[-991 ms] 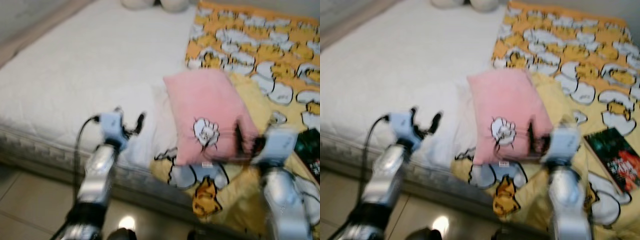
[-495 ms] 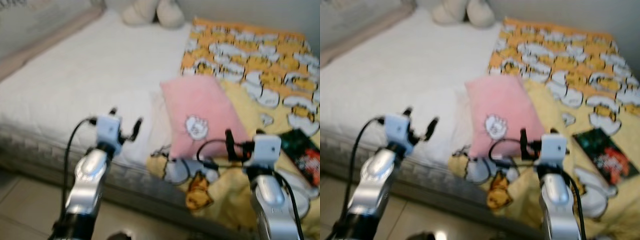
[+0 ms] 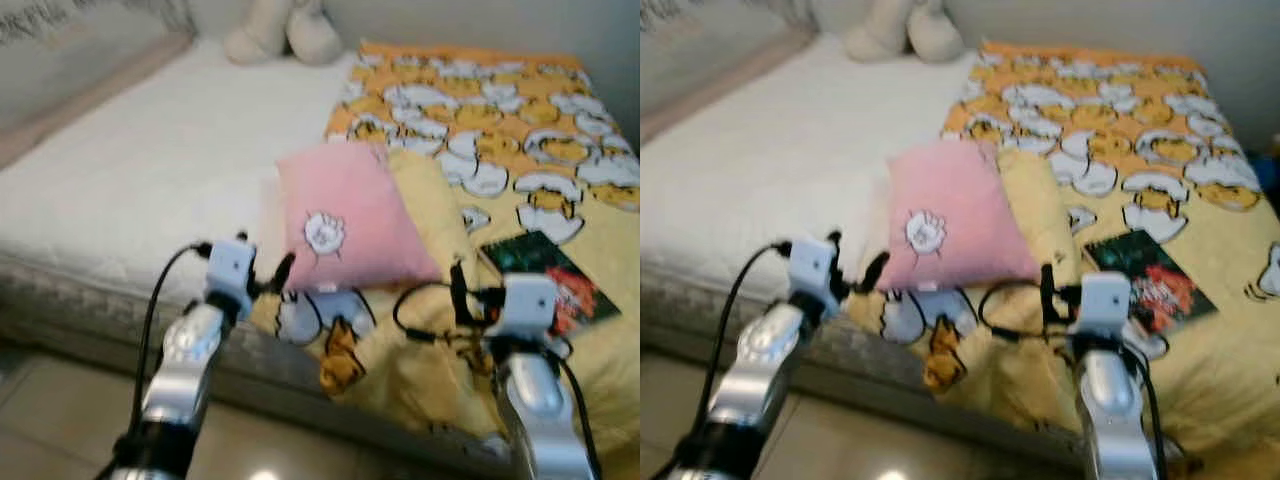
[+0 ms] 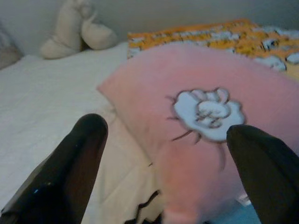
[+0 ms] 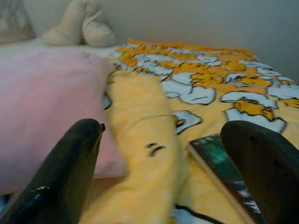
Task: Clean up the room
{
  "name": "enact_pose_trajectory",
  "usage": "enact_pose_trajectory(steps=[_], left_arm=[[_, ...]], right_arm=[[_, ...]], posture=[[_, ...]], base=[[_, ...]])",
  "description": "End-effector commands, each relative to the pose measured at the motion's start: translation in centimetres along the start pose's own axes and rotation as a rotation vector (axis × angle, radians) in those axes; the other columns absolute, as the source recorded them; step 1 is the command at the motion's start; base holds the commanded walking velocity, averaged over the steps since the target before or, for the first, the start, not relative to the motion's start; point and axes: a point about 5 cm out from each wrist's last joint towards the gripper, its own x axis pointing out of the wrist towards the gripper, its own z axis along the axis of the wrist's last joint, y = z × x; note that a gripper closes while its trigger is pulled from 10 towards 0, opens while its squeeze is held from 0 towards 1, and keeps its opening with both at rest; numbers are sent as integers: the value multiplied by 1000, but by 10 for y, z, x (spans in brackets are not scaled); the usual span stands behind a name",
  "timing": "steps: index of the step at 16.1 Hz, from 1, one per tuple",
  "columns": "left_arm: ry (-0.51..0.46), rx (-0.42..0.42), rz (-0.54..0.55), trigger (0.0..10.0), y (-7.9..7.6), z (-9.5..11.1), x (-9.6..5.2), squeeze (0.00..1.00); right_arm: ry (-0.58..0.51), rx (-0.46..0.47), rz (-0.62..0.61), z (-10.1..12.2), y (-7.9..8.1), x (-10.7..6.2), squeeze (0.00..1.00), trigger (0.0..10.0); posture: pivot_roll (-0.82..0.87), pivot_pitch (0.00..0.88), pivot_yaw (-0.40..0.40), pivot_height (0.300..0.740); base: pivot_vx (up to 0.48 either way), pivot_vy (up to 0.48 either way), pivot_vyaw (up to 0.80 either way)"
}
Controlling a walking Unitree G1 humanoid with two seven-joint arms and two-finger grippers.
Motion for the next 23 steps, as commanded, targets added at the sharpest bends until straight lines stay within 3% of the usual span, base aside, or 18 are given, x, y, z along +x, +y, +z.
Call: enact_pose_trajectory(steps=[1, 4, 10, 15, 20, 23], left_arm=[[0, 9, 5, 10000, 0, 3, 5, 0], [-6, -14, 54, 10000, 5, 4, 7, 0], [-26, -3, 74, 10000, 6, 7, 8, 0], [-33, 29, 40, 10000, -7, 10, 10, 0], [-34, 42, 37, 10000, -8, 12, 13, 0], [-85, -25, 64, 10000, -12, 24, 19, 0]], right_arm=[[6, 1, -9, -3, -2, -3, 0, 10000], [3, -8, 10, -2, -3, 0, 0, 10000], [0, -15, 42, -1, -1, 3, 0, 10000], [34, 29, 27, -6, -3, 1, 0, 10000], [30, 24, 26, -7, -3, 2, 0, 10000], [9, 12, 31, -2, -4, 5, 0, 10000]], posture=[[-128, 0, 63, 740], [-128, 0, 57, 740], [-120, 0, 43, 740], [-117, 0, 41, 740], [-121, 0, 47, 740], [-129, 0, 42, 740]], base=[[0, 0, 0], [0, 80, 0], [0, 480, 0], [0, 0, -156], [0, 0, -156], [283, 0, 0]])
